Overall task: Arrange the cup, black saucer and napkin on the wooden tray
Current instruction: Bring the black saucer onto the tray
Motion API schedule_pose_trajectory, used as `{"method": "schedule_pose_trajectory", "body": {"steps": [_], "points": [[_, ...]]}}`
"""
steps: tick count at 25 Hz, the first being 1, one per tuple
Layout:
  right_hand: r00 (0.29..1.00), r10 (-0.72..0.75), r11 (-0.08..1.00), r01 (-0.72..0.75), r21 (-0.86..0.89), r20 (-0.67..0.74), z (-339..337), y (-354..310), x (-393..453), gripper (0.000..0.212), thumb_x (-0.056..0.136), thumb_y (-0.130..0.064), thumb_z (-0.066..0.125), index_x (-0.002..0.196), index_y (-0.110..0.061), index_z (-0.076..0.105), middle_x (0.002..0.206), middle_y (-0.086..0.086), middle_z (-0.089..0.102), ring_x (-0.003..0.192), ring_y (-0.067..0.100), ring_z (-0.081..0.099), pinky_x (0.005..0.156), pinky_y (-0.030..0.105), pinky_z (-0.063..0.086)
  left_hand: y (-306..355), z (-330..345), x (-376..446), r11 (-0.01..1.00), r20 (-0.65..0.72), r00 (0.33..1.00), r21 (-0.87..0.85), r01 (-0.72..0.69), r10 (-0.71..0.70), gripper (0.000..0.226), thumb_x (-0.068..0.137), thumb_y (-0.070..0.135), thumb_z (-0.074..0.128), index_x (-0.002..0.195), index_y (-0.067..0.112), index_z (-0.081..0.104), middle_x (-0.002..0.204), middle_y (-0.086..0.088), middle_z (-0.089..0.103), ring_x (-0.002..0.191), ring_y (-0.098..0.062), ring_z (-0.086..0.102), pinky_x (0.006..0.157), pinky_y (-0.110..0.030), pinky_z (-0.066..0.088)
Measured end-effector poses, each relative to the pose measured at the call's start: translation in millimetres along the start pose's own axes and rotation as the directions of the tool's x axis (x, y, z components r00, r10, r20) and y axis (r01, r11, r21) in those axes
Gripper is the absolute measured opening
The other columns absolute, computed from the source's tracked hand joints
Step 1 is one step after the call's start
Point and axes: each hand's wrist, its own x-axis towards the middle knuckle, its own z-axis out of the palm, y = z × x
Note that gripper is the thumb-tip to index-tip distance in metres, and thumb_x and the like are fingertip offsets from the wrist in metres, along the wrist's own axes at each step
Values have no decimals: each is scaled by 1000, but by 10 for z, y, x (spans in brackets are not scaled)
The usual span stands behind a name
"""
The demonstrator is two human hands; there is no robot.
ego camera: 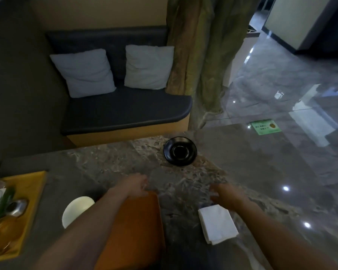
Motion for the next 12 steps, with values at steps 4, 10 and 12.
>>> {"method": "schedule_pose_trajectory", "body": {"steps": [4, 10, 12], "points": [[1000, -9, 1000, 9, -23, -8, -155, -50, 337, 37, 90, -41, 56, 126, -31, 55, 126, 3, 62, 113, 24, 59, 92, 38, 51, -86, -117, 219, 1000, -33, 999, 1, 28, -28, 53, 83, 57, 61, 123, 23, 50, 124, -5, 52, 114, -26, 51, 89, -40, 47], [1000, 1, 1000, -1, -14, 8, -389, 44, 912, 45, 90, -46, 56, 132, -31, 50, 127, 5, 62, 113, 28, 59, 83, 35, 48, -49, -261, 740, 993, 2, 999, -106, 44, -44, 63, 85, 45, 68, 137, 18, 44, 139, -11, 48, 125, -29, 49, 98, -39, 44], [1000, -8, 1000, 8, -23, -16, -460, 77, 1096, 57, 88, -48, 59, 140, -33, 41, 133, 6, 58, 120, 29, 53, 90, 40, 48, -35, -286, 918, 988, 5, 998, -142, 65, -65, 67, 83, 46, 69, 139, 22, 42, 142, -7, 46, 128, -28, 46, 101, -42, 44]]}}
